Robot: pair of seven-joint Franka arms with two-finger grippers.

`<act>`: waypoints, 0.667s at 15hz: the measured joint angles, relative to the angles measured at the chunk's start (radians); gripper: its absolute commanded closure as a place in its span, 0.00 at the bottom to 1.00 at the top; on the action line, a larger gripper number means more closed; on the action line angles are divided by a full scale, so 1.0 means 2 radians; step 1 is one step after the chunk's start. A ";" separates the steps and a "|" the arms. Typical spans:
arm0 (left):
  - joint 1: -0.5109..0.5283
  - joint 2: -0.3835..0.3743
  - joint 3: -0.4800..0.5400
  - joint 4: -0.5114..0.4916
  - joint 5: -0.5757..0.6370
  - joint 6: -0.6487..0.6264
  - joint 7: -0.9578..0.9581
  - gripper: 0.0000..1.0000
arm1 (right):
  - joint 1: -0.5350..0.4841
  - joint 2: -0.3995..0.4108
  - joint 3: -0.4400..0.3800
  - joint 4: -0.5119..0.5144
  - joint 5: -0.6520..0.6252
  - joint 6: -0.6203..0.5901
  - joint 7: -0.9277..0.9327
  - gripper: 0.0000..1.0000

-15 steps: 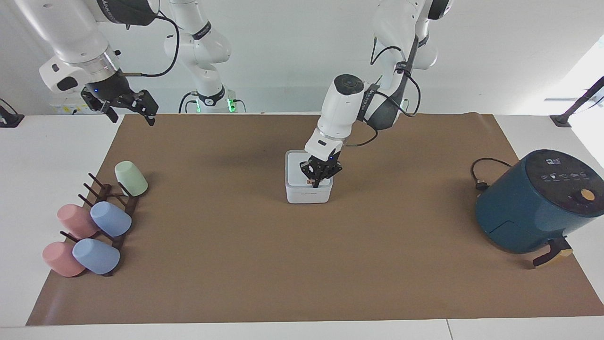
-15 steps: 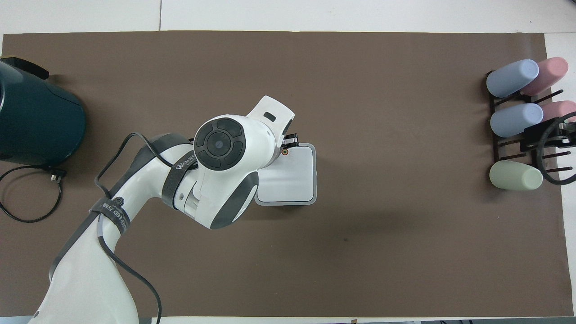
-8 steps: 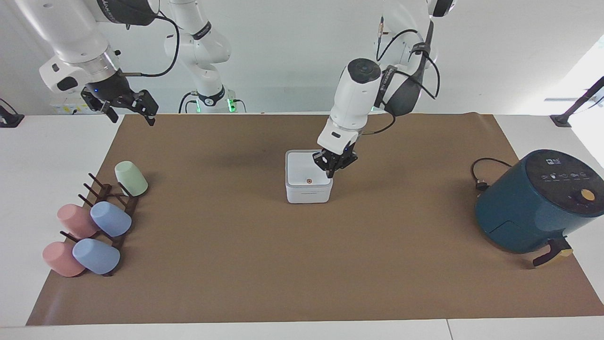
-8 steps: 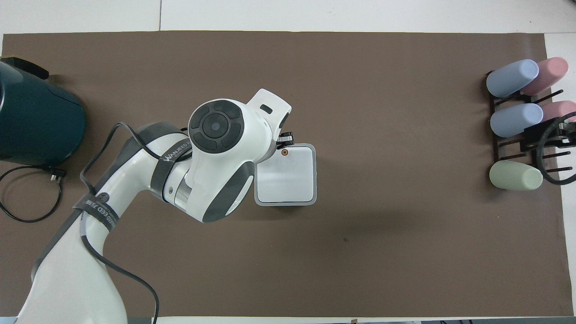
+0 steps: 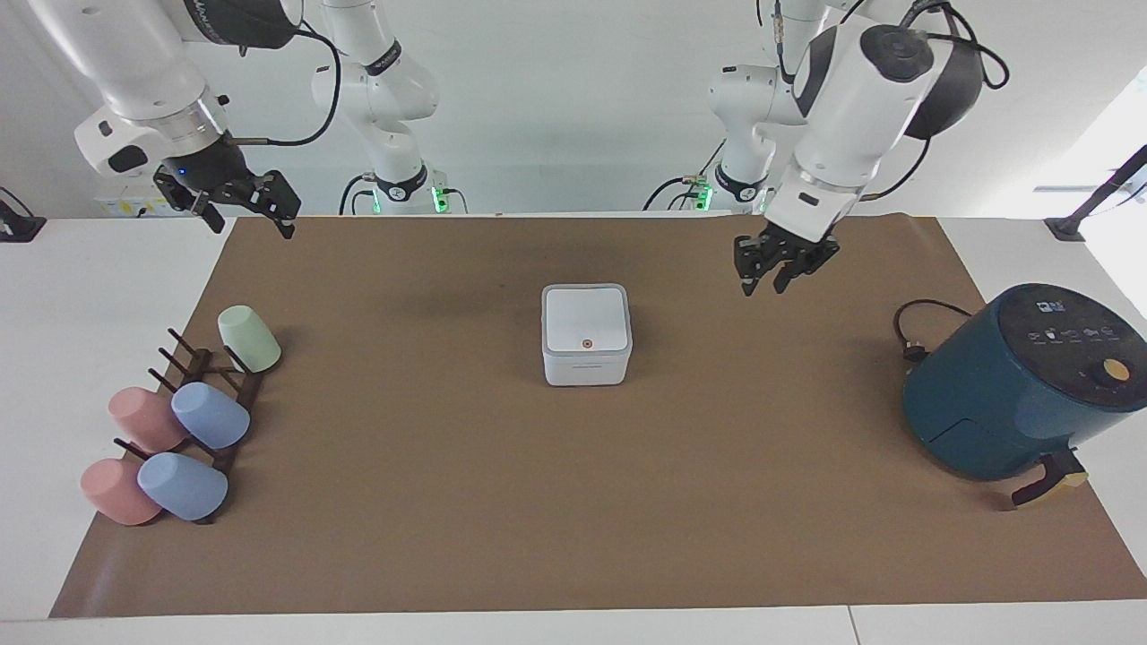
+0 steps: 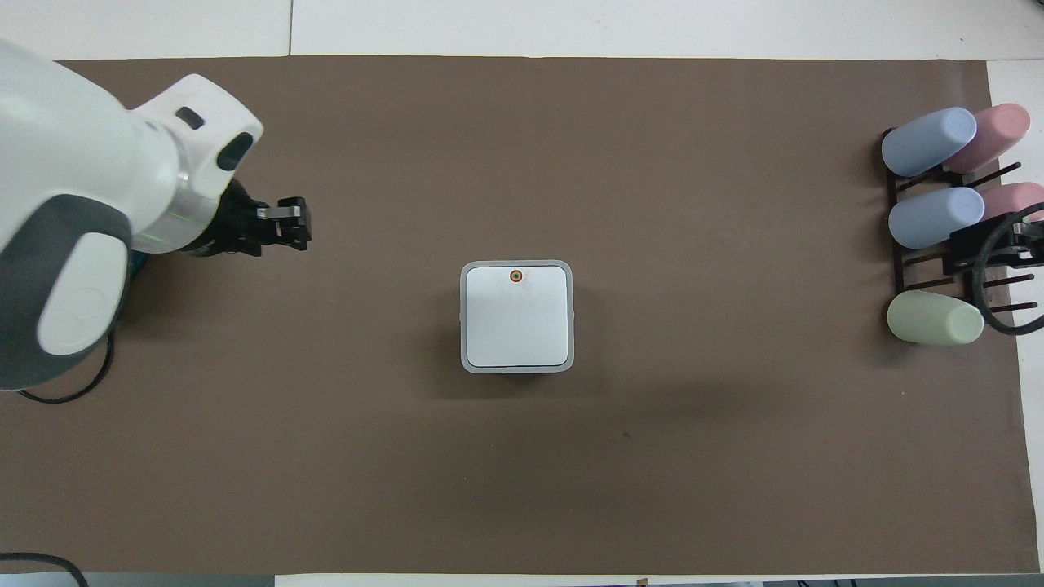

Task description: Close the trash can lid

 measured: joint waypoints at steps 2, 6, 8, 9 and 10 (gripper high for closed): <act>0.038 -0.013 0.000 0.000 0.000 -0.022 0.046 0.00 | 0.000 0.000 0.000 0.000 0.000 0.000 0.000 0.00; 0.085 -0.027 0.001 0.011 0.001 -0.067 0.100 0.00 | 0.000 0.000 0.000 0.000 0.000 0.000 0.000 0.00; 0.089 -0.028 0.001 0.031 0.009 -0.094 0.110 0.00 | 0.000 0.000 0.000 0.000 0.000 0.000 0.000 0.00; 0.089 -0.028 0.000 0.038 0.012 -0.103 0.115 0.00 | 0.000 0.000 0.000 0.000 0.000 0.000 0.000 0.00; 0.089 -0.028 -0.001 0.042 0.013 -0.109 0.121 0.00 | 0.000 0.000 0.000 0.000 0.000 0.000 0.000 0.00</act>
